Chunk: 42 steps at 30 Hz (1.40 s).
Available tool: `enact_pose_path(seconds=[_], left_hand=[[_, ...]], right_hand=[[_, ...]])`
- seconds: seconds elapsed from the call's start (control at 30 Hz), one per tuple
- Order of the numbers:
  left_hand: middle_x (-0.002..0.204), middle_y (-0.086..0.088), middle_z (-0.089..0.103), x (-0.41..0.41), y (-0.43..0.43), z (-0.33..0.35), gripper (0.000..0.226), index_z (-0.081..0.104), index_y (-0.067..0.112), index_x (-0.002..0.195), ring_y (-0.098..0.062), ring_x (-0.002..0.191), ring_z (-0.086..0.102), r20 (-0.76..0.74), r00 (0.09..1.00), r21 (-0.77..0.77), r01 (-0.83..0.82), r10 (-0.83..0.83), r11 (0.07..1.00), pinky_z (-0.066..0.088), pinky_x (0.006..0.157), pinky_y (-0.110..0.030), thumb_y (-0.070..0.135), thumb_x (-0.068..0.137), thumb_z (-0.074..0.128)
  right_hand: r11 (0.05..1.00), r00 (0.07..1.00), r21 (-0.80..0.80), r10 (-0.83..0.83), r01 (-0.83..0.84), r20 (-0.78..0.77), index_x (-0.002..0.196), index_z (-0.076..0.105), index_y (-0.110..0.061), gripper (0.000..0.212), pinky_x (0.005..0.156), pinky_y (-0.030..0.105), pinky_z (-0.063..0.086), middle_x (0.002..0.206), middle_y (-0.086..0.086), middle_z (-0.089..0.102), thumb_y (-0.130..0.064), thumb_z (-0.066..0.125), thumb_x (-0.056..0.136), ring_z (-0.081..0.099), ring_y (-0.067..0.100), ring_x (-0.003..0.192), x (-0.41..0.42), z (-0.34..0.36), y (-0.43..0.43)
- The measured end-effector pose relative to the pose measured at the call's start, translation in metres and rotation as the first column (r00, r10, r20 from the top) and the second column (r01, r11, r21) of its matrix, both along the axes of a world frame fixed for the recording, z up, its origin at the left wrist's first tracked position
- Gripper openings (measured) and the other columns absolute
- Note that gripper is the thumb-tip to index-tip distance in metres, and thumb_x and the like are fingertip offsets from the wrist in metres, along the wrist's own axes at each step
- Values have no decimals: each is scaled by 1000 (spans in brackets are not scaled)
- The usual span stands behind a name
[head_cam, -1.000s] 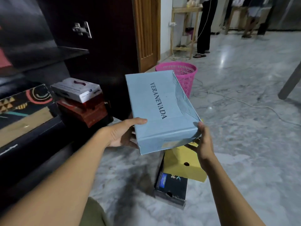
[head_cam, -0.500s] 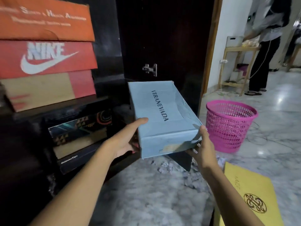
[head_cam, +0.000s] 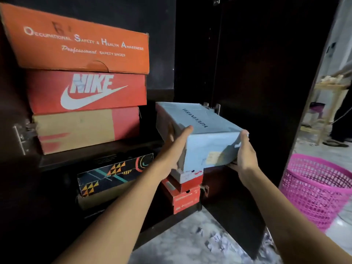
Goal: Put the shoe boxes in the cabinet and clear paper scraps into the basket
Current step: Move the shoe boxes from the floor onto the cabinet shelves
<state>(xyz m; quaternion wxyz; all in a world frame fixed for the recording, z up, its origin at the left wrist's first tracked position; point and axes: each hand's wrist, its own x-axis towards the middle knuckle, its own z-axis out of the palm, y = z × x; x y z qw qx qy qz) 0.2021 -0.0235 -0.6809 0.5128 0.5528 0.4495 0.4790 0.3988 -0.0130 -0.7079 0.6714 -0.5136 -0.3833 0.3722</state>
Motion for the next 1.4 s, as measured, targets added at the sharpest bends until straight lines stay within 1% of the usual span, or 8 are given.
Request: enact_pose_path(seconds=[0.1, 0.2, 0.4, 0.63, 0.93, 1.13, 1.27, 1.4], left_hand=[[156, 8, 32, 2, 21, -4, 119, 23, 55, 143, -26, 139, 37, 25, 997, -39, -67, 68, 997, 35, 105, -62, 99, 37, 54], [162, 12, 10, 6, 23, -2, 105, 4, 52, 149, -17, 147, 17, -115, 984, 183, -113, 135, 977, 14, 119, -48, 90, 63, 51], [156, 4, 32, 4, 77, -4, 87, 13, 47, 150, -19, 140, 36, -207, 932, 335, -217, 296, 917, 33, 110, -32, 60, 82, 64], [151, -2, 41, -4, 149, 14, 72, 23, 29, 153, -19, 136, 42, -308, 884, 349, -238, 351, 907, 34, 112, -30, 40, 92, 61], [148, -4, 46, -23, 197, 15, 73, 25, 22, 152, -17, 134, 45, -308, 863, 316, -305, 401, 898, 34, 112, -27, 34, 92, 64], [148, -5, 45, -20, 199, 13, 75, 20, 26, 153, -18, 132, 47, -297, 867, 290, -316, 399, 903, 34, 110, -24, 27, 92, 64], [145, -6, 48, -10, 184, 15, 81, 2, 33, 154, -19, 110, 56, -307, 877, 208, -316, 369, 926, 47, 79, -12, 24, 96, 58], [155, -2, 32, 6, 148, 14, 93, 0, 29, 156, -22, 139, 37, -246, 911, 201, -286, 331, 937, 31, 109, -28, 38, 90, 65]], right_hand=[[999, 997, 31, -17, 14, 75, 119, 58, -32, 61, 100, 50, 50, 116, -4, 66, -76, 40, 80, 63, 18, 107, 0, -4, 29], [997, 995, 50, -58, 54, 82, 127, 54, -24, 63, 96, 44, 52, 114, -1, 66, -72, 40, 89, 64, 19, 104, -4, -6, 52], [991, 950, 106, -105, 77, 294, 148, 32, -16, 72, 105, 41, 46, 142, 11, 42, -51, 60, 91, 51, 23, 123, -4, -5, 95], [995, 611, 39, 29, -97, 791, 156, 11, -33, 91, 111, 46, 40, 160, -1, 2, -29, 71, 88, 31, 28, 142, -25, -2, 131], [962, 458, -154, 244, -224, 855, 157, 7, -28, 84, 109, 31, 36, 164, -2, -7, -25, 63, 94, 35, 27, 142, -59, 8, 175], [957, 429, -199, 274, -211, 861, 158, 8, -27, 86, 113, 31, 31, 165, 0, 3, -26, 64, 93, 28, 25, 146, -55, 15, 173], [968, 478, -179, 244, -177, 844, 156, 24, -26, 74, 108, 26, 34, 156, 5, 36, -24, 63, 93, 41, 22, 138, -37, 29, 154], [981, 533, -102, 174, -162, 828, 152, 35, -25, 64, 105, 20, 34, 149, 3, 47, -25, 62, 95, 44, 19, 137, -13, 23, 114]])
